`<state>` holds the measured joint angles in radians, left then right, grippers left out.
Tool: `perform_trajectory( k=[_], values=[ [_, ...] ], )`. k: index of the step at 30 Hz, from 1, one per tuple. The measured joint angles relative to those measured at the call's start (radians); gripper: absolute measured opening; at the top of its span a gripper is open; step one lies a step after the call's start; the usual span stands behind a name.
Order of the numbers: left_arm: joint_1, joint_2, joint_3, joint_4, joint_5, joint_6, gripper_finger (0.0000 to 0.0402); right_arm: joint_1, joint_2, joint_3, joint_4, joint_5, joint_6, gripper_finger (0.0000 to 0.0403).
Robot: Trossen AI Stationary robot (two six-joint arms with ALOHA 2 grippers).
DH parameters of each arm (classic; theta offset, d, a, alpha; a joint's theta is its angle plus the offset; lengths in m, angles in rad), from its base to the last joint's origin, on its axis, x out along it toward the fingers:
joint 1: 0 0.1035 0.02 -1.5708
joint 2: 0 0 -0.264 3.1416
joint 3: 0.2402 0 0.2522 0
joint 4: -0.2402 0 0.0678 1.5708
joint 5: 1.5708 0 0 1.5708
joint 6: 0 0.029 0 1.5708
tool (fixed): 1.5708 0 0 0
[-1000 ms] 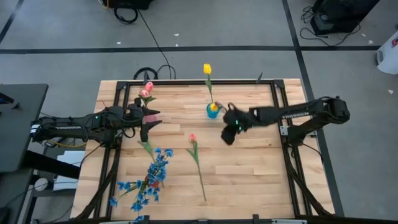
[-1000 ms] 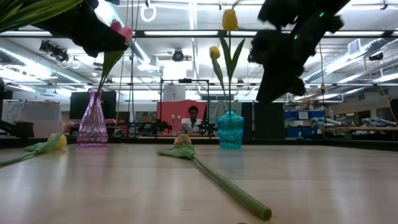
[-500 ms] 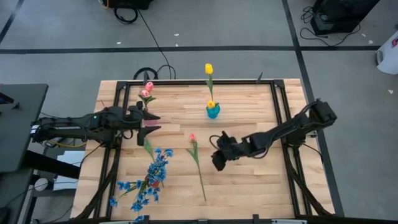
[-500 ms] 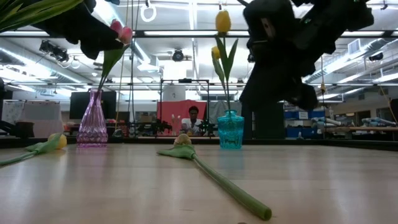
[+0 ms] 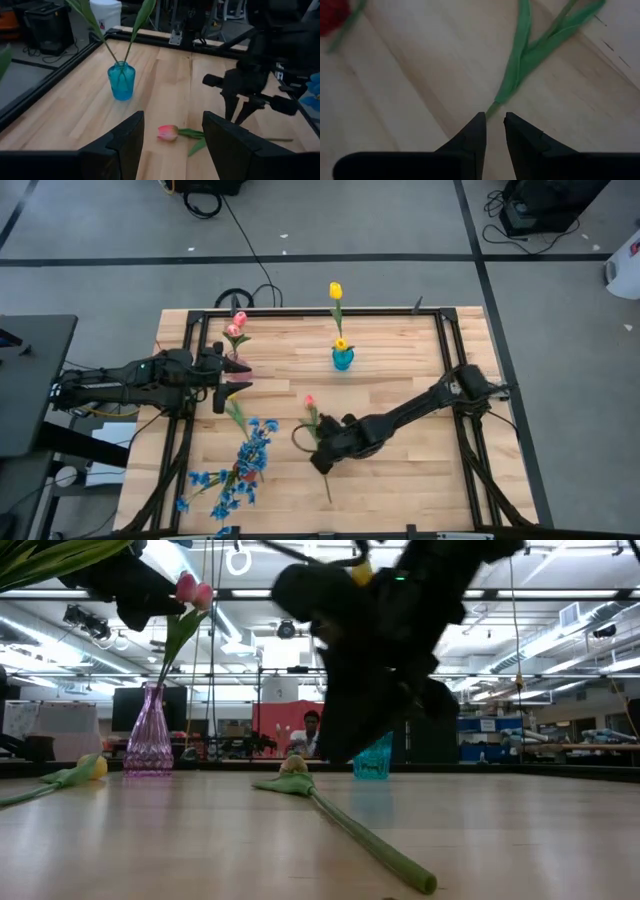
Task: Sort flowers into vase by color
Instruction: Put the pink tulip into the violet vase
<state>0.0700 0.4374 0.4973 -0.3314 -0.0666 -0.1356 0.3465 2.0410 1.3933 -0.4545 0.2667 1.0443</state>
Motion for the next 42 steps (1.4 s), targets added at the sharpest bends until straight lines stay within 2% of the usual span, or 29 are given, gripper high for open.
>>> perform_trajectory(
  k=[5,11,28,32,37,42],
  values=[
    [0.0,0.0,0.0,-0.022,0.0,-0.004,0.0207,0.009,0.11,0.206,-0.185,-0.002,0.0,0.0084],
    [0.0,0.0,0.0,-0.035,0.0,-0.003,0.0207,0.014,0.194,0.308,-0.26,-0.034,0.004,0.0084],
    [0.0,0.0,-0.001,-0.034,0.0,0.0,0.0207,0.02,0.214,0.312,-0.335,-0.027,0.047,0.0079],
    [0.0,0.0,-0.001,-0.034,0.0,0.0,0.0207,0.019,0.214,0.305,-0.332,-0.026,0.03,0.006],
    [0.0,0.0,-0.002,-0.032,0.0,0.0,0.0207,0.017,0.21,0.281,-0.331,-0.034,0.028,0.0011],
    [0.0,0.0,-0.002,-0.032,0.0,0.0,0.0207,0.012,0.208,0.27,-0.333,-0.055,0.027,0.0007]
  ],
)
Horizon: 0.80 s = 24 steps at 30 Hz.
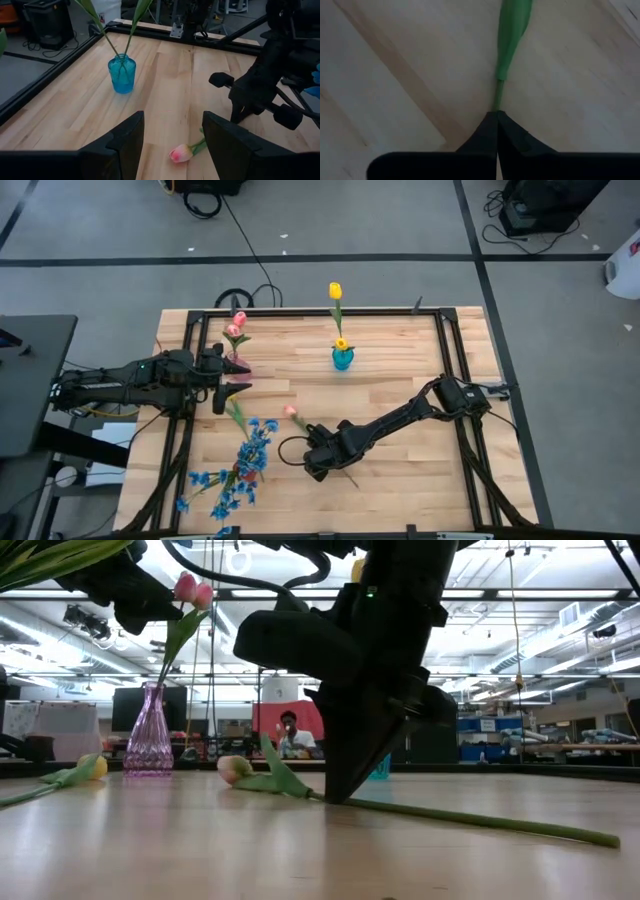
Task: Sort flowers into vase by color
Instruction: Put the pink tulip into the violet vase
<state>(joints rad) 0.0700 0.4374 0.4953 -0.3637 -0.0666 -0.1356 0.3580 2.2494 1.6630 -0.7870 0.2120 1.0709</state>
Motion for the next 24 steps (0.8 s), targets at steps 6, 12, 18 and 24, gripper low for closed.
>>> perform_trajectory(
  k=[6,12,18,24],
  values=[
    [0.0,0.0,0.0,0.004,0.021,0.0,0.0207,0.0,-0.017,0.005,-0.058,0.043,-0.036,0.0004],
    [0.0,0.0,0.0,0.034,0.043,0.004,0.0207,0.005,-0.105,0.001,-0.168,0.194,-0.051,0.0002],
    [0.0,0.0,0.0,0.053,0.042,0.027,0.0207,0.019,-0.18,0.003,-0.144,0.483,-0.088,0.0002],
    [0.0,0.0,0.0,0.074,0.043,0.025,0.0207,0.018,-0.207,0.005,-0.07,0.684,-0.148,0.0002]
  ],
)
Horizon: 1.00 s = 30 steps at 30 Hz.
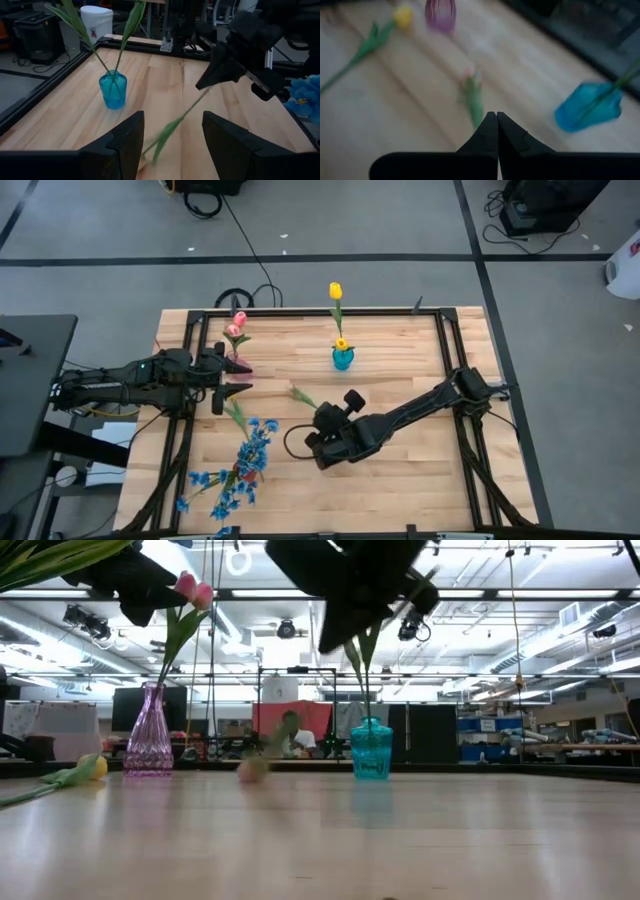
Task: Sort flowers into vase by color
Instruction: Put the pink tulip into the violet vase
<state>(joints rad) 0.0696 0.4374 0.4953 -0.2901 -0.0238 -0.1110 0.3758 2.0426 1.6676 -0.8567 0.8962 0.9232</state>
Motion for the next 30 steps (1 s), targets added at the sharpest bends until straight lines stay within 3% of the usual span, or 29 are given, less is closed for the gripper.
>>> perform_trajectory(
  k=[3,8,19,24,30],
  values=[
    [0.0,0.001,0.0,0.0,0.0,-0.003,0.0207,-0.007,-0.001,0.0,0.056,0.036,-0.051,0.0001],
    [0.0,0.0,0.0,-0.016,0.003,-0.027,0.0207,-0.046,0.001,-0.006,0.082,-0.192,-0.055,0.001],
    [0.0,0.0,0.0,-0.031,0.003,-0.025,0.0207,-0.128,0.041,-0.191,0.382,-0.399,-0.109,0.0126],
    [0.0,0.0,-0.001,-0.049,0.003,-0.025,0.0207,-0.153,0.05,-0.265,0.458,-0.454,-0.093,0.0132],
    [0.0,0.0,-0.001,-0.054,0.003,-0.025,0.0207,-0.161,0.083,-0.292,0.498,-0.441,-0.137,0.013]
  ],
)
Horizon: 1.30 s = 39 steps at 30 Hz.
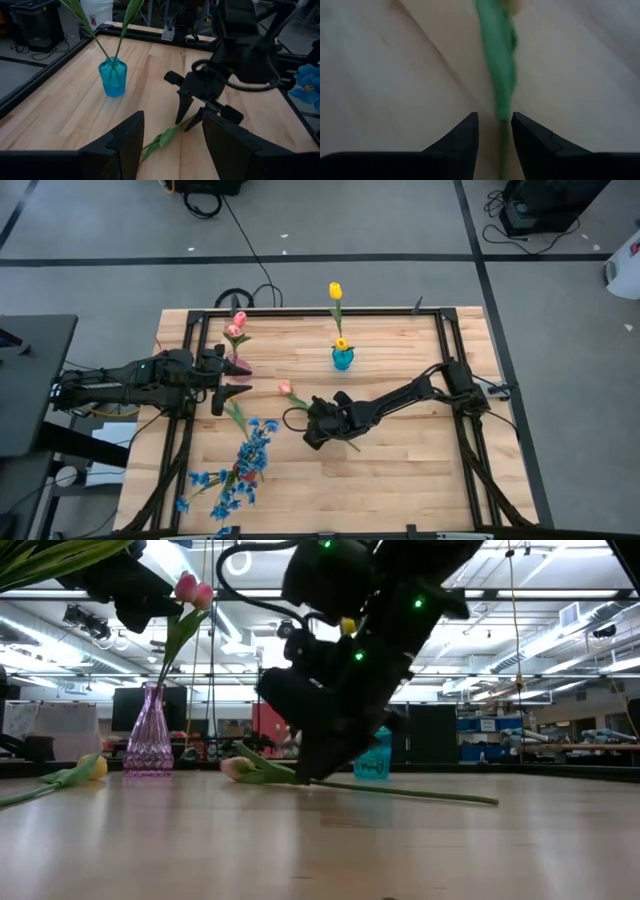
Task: Sort flowers into vase by color
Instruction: Put the pink tulip into the violet vase
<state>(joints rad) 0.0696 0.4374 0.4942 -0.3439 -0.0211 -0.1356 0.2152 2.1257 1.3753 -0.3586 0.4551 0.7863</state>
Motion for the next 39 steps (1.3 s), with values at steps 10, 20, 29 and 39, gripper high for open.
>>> perform_trajectory(
  k=[10,20,29,39],
  values=[
    [0.0,0.0,0.0,0.001,0.0,0.0,0.0207,-0.001,0.026,-0.022,0.01,0.007,0.049,0.005],
    [0.0,0.0,0.0,0.01,0.0,0.0,0.0207,0.002,0.004,0.007,-0.018,0.074,0.01,0.0007],
    [0.0,0.0,0.0,0.02,0.0,0.02,0.0207,0.027,-0.101,0.012,0.03,0.381,-0.071,0.0004],
    [0.0,0.002,0.0,0.131,0.041,0.041,0.0207,0.049,-0.14,0.013,0.709,0.468,-0.592,0.0003]
  ],
)
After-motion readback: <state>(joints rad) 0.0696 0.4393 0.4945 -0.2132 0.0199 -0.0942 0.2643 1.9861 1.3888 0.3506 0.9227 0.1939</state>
